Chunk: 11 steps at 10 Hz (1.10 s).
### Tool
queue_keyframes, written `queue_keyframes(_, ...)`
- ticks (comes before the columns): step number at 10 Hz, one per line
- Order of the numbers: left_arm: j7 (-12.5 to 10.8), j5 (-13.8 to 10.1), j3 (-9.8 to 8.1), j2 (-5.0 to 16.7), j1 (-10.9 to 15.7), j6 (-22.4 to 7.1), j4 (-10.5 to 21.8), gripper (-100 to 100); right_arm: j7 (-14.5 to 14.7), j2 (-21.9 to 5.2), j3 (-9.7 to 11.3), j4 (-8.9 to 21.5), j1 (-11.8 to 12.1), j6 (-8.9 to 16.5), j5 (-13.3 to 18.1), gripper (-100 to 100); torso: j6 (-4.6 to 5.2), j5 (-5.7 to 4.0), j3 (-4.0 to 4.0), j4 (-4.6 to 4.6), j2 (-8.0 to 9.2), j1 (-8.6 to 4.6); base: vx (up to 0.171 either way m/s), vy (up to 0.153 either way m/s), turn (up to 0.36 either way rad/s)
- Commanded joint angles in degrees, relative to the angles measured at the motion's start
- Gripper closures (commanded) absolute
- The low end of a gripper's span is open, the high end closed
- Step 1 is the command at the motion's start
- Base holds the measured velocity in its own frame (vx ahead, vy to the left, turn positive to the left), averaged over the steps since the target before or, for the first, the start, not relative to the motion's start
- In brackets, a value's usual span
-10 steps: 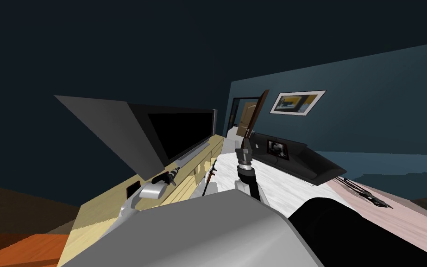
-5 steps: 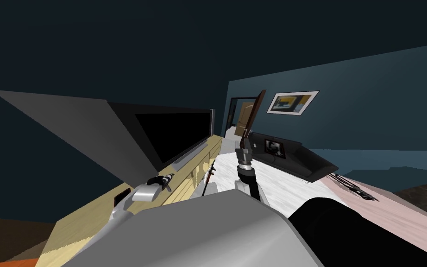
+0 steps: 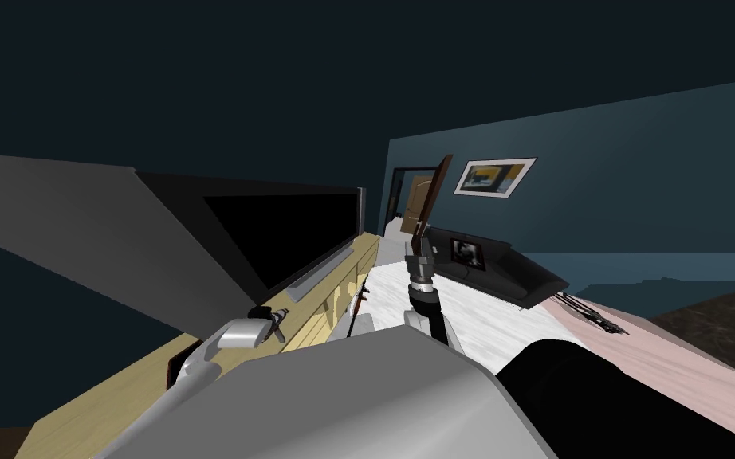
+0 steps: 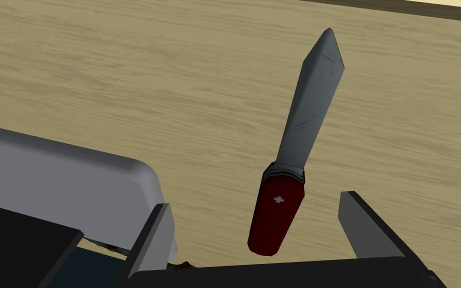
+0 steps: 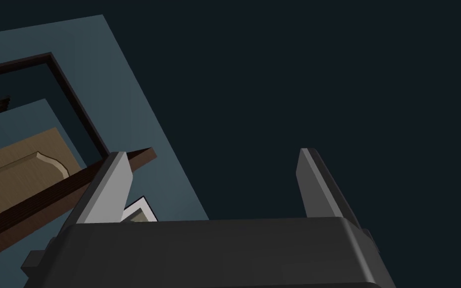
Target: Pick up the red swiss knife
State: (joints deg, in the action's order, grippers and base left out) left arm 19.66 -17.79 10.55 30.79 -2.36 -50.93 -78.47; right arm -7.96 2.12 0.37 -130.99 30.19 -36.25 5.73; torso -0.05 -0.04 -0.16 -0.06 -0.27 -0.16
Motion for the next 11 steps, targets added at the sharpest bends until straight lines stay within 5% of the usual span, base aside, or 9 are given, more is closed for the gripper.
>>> queue_keyframes(1,1.22,-0.88,-0.28,1.16,0.08,-1.24,2.61,-100,0.00,0.00,0.00,0.00,0.00,0.00,0.00,0,0.00,0.00,0.00,0.00,0.00,0.00,0.076,-0.025,-0.060)
queue_keyframes(4,1.73,-1.23,-0.43,1.70,0.68,-2.55,4.10,-100,0.00,0.00,0.00,0.00,0.00,0.00,0.00,0,0.00,0.01,0.04,0.01,0.07,0.02,0.042,-0.021,-0.034)
queue_keyframes(5,1.80,-1.20,-0.42,1.70,0.68,-2.60,4.27,0,0.00,0.00,0.00,0.00,0.00,0.00,0.00,0,-0.01,0.01,0.09,0.03,0.16,0.06,0.000,0.000,0.000)
queue_keyframes(6,1.58,-0.42,-0.31,0.74,0.77,-0.81,6.33,-100,0.00,0.00,0.00,0.00,-0.01,0.00,0.00,0,-0.01,0.02,0.13,0.05,0.24,0.09,0.010,0.022,-0.052)
queue_keyframes(10,1.34,0.50,-0.16,-0.40,0.94,1.21,8.87,-100,0.00,0.00,0.00,0.00,-0.01,0.00,0.00,0,-0.01,0.05,0.13,0.05,0.25,0.18,0.015,0.023,-0.035)
queue_keyframes(11,1.33,0.54,-0.15,-0.45,0.94,1.44,9.01,100,0.00,0.00,0.00,0.00,-0.01,0.00,0.00,0,-0.01,0.03,0.16,0.06,0.28,0.12,0.000,0.000,0.000)
